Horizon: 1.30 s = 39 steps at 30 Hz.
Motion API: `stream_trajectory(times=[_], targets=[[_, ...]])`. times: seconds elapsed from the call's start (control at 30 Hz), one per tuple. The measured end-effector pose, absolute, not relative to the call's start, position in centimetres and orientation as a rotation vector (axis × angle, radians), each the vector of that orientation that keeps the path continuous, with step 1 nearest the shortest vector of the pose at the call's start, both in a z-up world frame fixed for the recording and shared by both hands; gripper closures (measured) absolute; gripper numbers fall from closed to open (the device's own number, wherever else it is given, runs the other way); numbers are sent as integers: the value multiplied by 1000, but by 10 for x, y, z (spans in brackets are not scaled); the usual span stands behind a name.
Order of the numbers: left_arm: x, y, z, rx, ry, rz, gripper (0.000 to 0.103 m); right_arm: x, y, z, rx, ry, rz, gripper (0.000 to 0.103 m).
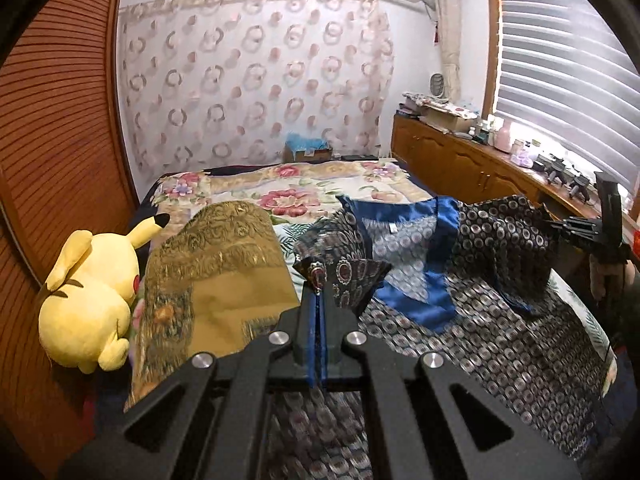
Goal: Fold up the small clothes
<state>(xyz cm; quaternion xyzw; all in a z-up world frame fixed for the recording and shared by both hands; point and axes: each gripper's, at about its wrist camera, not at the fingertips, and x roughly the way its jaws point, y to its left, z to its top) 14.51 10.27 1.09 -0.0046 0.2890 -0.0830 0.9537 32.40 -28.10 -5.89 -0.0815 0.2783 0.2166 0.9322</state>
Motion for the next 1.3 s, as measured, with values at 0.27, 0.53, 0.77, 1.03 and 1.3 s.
stream_trajectory(times=[0.27, 0.53, 0.77, 1.03, 1.3], targets=[[67, 113, -14, -76, 561, -135, 103, 257, -300, -57, -126, 520, 442, 103], [14, 136, -45, -194, 572, -84, 103, 189, -332, -87, -45, 549, 436, 103], [-24, 157, -50, -260, 558, -34, 103, 148, -351, -93, -40, 561, 400, 103], [-55, 171, -53, -255, 620, -11, 103, 113, -363, -93, -81, 612, 405, 103], [-47, 171, -40, -178, 629, 2, 82, 114, -364, -108, -113, 675, 370, 83]])
